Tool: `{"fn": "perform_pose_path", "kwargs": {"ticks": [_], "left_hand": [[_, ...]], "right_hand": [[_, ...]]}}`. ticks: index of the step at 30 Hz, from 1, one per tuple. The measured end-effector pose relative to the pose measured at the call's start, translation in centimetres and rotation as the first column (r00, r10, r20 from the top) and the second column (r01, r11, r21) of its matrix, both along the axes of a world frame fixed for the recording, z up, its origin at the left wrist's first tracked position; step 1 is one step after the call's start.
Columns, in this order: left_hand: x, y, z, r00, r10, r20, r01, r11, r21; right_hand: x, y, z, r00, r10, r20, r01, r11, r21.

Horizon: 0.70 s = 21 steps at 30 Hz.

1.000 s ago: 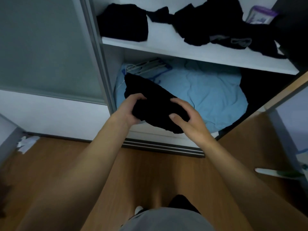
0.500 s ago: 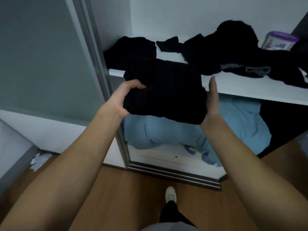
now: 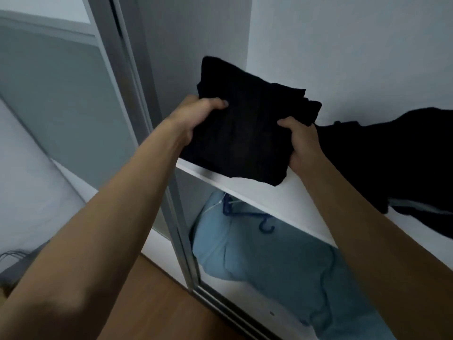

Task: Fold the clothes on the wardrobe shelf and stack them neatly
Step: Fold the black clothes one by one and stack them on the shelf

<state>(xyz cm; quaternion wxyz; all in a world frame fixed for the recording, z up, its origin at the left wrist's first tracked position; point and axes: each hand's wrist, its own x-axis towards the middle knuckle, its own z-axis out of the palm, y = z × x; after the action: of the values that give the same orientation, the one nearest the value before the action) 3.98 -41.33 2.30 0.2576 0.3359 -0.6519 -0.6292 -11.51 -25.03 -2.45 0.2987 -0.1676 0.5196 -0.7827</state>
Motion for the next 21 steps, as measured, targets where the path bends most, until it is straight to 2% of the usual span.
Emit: {"fn": "perform_pose_path", "kwargs": {"ticks": [2, 3, 4, 6, 7, 9, 11, 12, 14, 16, 18, 21], "left_hand": [[-2.1, -2.0, 1.5, 0.994, 0.111, -0.020, -0.112, 0.984, -0.139], [-3.0, -3.2, 1.8, 0.981, 0.192, 0.017, -0.180, 0.946, -0.269], [-3.8, -4.2, 1.7, 0.952, 0.294, 0.084, -0.230, 0.869, -0.438], [-5.0, -5.6, 0.4, 0.846, 0.460, 0.271, -0.142, 0.684, -0.716], [-5.5, -6.1, -0.9, 0.792, 0.480, 0.378, -0.039, 0.657, -0.753], [-6.3, -6.8, -3.7, 0.717, 0.391, 0.577, 0.113, 0.752, -0.650], [-6.7, -7.4, -6.1, 0.687, 0.338, 0.644, 0.103, 0.832, -0.546], [-6.8, -7.7, -6.8, 0.675, 0.358, 0.645, 0.094, 0.826, -0.556], [-7.1, -8.4, -7.4, 0.655, 0.427, 0.623, 0.125, 0.752, -0.647], [-7.4, -8.8, -7.4, 0.658, 0.453, 0.601, 0.186, 0.676, -0.713], [-7.6, -8.9, -7.0, 0.697, 0.455, 0.554, 0.209, 0.610, -0.764], [-8.3, -9.2, -5.4, 0.804, 0.485, 0.345, 0.082, 0.484, -0.871]], "right_hand": [[-1.7, -2.9, 0.6, 0.999, -0.026, 0.043, 0.029, 0.997, -0.075], [-2.1, -4.3, 0.7, 0.997, -0.035, 0.067, 0.040, 0.996, -0.075], [-2.4, -5.8, 0.4, 0.995, -0.036, 0.094, 0.040, 0.998, -0.045], [-2.2, -8.5, -1.0, 0.988, -0.005, 0.154, -0.012, 0.994, 0.109], [-2.0, -9.6, -1.9, 0.981, 0.044, 0.190, -0.085, 0.973, 0.215], [-2.3, -10.6, -3.1, 0.960, 0.150, 0.237, -0.234, 0.894, 0.383], [-3.7, -10.7, -3.4, 0.952, 0.202, 0.230, -0.286, 0.854, 0.434], [-4.7, -10.6, -3.5, 0.949, 0.221, 0.224, -0.299, 0.853, 0.428], [-6.7, -10.2, -3.4, 0.946, 0.233, 0.224, -0.310, 0.850, 0.426], [-7.9, -10.2, -3.5, 0.955, 0.168, 0.245, -0.258, 0.875, 0.409], [-8.3, -11.1, -3.5, 0.981, 0.056, 0.185, -0.130, 0.899, 0.418], [-8.3, -12.6, -3.8, 1.000, -0.001, -0.001, 0.001, 0.887, 0.461]]}}
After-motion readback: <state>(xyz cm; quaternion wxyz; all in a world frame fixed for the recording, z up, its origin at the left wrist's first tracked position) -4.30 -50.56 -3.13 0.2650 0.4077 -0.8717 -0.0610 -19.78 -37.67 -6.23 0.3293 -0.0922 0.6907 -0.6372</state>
